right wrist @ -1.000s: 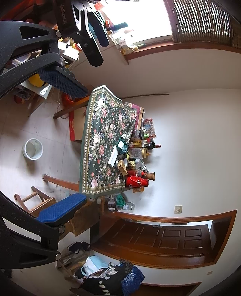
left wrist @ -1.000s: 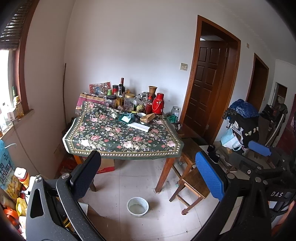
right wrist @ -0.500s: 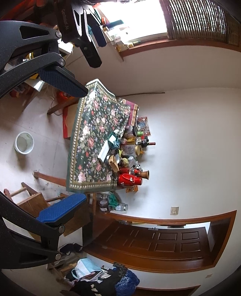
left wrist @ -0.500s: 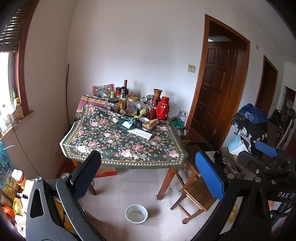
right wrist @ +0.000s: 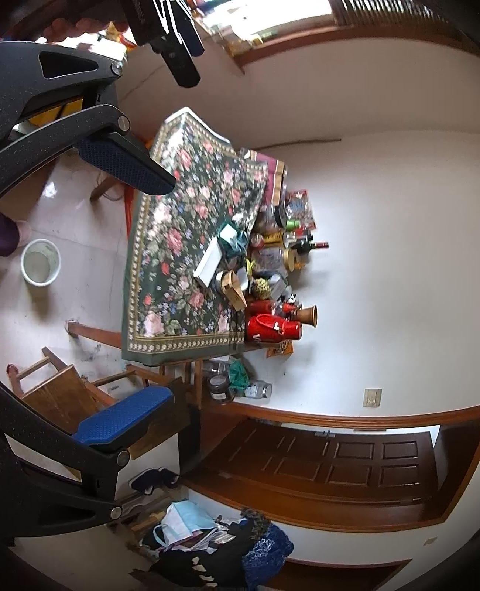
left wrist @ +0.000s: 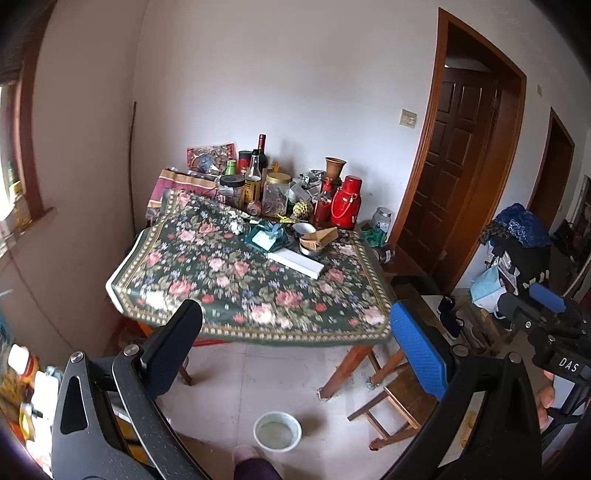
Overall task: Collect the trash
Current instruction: 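Move both tools toward the cluttered floral-covered table, then grasp the green plastic bag with the left tool while the right tool reaches the cardboard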
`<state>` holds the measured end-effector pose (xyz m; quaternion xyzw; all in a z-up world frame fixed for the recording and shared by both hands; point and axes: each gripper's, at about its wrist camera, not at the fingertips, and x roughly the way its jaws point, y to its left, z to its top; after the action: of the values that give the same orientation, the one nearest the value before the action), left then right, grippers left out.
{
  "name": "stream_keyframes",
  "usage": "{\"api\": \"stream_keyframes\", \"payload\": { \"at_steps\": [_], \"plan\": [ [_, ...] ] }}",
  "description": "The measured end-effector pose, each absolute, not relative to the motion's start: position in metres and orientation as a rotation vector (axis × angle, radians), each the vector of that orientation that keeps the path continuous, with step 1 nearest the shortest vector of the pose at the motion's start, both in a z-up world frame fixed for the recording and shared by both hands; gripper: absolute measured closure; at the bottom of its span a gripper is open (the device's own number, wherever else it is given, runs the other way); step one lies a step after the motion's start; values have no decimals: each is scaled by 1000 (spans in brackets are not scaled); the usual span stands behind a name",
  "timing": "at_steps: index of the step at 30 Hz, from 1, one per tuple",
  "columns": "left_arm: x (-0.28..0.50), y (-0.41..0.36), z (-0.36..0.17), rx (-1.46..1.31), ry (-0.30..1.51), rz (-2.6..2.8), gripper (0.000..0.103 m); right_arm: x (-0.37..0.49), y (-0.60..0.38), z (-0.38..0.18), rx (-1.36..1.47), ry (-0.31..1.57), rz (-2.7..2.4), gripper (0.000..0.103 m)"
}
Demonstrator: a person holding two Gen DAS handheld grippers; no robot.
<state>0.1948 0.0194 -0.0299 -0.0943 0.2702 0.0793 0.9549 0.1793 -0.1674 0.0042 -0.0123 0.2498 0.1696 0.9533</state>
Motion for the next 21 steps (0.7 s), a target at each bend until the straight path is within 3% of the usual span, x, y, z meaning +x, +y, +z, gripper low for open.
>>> {"api": "stream_keyframes", "payload": {
  "at_steps": [5,13,21],
  "plan": [
    [257,63,-29,-176,577,124,10,228,-139,9,-3,515,303,0],
    [345,124,-29,-124,608,28,11,303,-94,9,55,577,225,0],
    [437,167,-70,-190,719,31,11,374,-70,-26,89,704,180,0]
  ]
}}
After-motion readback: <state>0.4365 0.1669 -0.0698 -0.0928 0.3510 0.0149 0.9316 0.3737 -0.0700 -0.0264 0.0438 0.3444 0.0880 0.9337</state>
